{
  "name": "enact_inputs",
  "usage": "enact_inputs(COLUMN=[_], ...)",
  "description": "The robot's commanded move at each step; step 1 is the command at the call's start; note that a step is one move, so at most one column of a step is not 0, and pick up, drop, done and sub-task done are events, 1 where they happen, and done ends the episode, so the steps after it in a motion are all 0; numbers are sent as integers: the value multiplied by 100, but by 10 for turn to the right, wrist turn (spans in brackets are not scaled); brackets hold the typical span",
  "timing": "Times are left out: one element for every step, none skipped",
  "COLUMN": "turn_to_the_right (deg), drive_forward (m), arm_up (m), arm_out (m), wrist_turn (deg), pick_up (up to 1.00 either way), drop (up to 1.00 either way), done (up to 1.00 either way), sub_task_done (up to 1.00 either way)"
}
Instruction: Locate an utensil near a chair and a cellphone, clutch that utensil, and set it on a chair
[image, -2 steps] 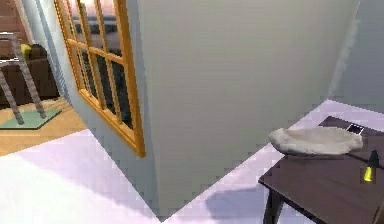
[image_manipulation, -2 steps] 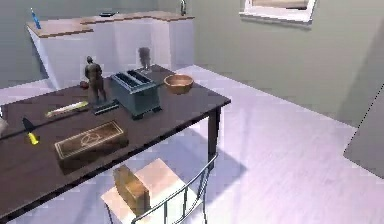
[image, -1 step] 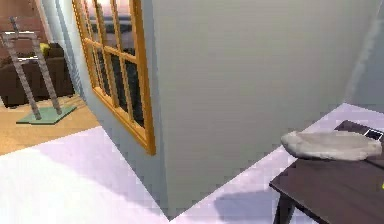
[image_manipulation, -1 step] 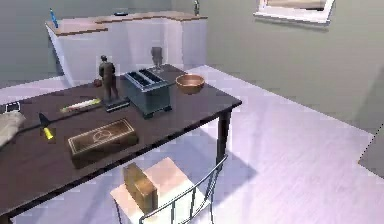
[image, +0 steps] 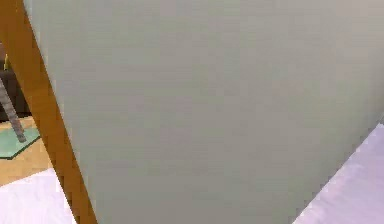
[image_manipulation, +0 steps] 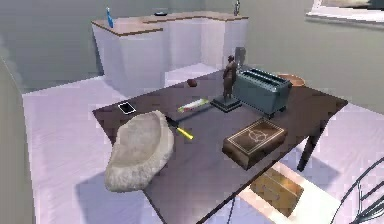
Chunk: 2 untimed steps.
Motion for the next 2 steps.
enact_inputs(turn_to_the_right=[450,-450], drive_forward=[0,0], arm_up=[0,0], arm_out=[0,0], wrist_turn=[0,0], pick_up=[0,0], drop=[0,0], done=[0,0], sub_task_done=[0,0])
